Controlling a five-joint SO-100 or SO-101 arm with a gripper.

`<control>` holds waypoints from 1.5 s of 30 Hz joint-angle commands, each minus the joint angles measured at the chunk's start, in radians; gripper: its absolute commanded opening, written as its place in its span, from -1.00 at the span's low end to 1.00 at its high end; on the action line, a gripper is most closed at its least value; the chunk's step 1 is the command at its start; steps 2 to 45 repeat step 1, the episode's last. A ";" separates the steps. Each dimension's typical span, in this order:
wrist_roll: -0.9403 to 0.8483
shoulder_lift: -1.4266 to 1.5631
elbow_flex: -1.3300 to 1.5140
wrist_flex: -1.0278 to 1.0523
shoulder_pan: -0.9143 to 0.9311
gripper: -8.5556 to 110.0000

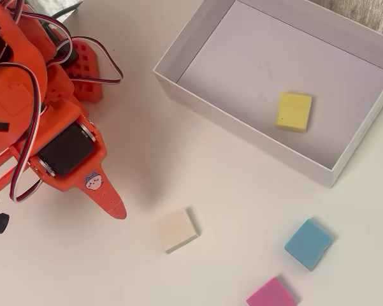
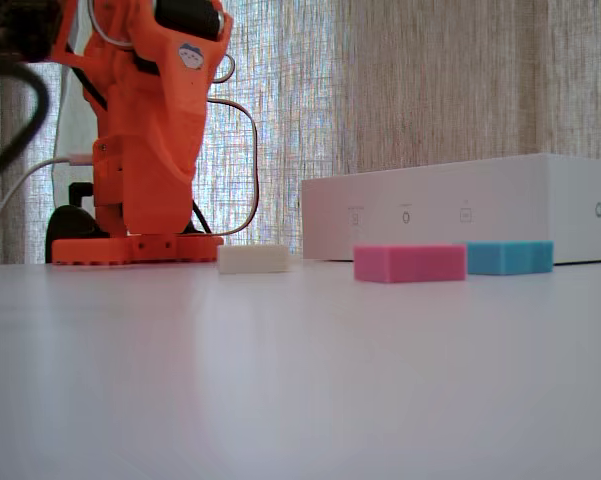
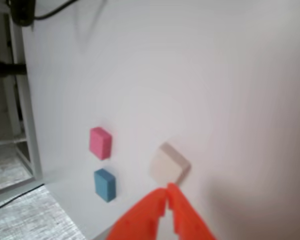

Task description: Grasp the yellow cuboid and put it in the bin.

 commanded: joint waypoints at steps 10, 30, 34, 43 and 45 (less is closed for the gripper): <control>0.009 0.005 -0.003 -0.006 0.000 -0.97; 0.009 0.005 -0.003 -0.006 0.000 -0.97; 0.009 0.005 -0.003 -0.006 0.000 -0.97; 0.009 0.005 -0.003 -0.006 0.000 -0.97; 0.009 0.005 -0.003 -0.006 0.000 -0.97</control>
